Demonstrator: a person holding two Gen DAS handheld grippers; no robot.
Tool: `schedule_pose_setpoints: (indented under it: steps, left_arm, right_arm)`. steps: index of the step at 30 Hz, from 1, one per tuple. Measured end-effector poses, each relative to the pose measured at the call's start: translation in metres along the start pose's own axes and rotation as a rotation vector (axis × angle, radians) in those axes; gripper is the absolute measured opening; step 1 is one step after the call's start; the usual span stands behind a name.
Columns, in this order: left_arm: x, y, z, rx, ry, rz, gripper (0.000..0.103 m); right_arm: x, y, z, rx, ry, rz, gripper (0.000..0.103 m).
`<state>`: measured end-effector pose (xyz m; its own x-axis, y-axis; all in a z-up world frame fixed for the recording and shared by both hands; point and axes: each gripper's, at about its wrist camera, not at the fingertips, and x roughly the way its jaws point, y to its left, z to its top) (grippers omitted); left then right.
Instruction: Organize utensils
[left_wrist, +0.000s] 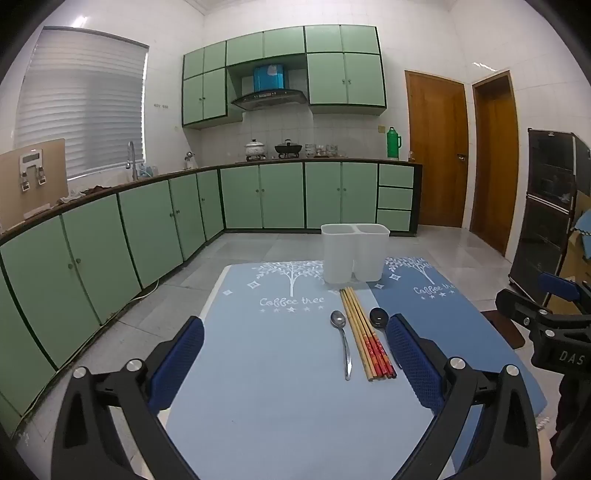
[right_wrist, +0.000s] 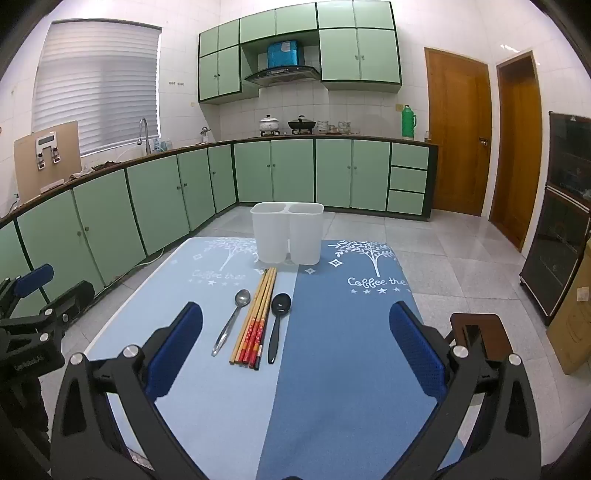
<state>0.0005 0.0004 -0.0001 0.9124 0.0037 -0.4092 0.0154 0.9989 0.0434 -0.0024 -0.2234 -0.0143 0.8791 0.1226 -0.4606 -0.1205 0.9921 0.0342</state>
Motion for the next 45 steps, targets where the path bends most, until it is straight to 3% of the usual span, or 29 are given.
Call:
schedule_pose_setpoints:
  steps: [45]
  left_arm:
    - [0.0010, 0.0046, -0.0011, -0.008, -0.014, 0.007, 0.097]
  right_arm:
    - [-0.0006, -0.0048, 0.0011, 0.004, -0.001, 0.000, 0.098]
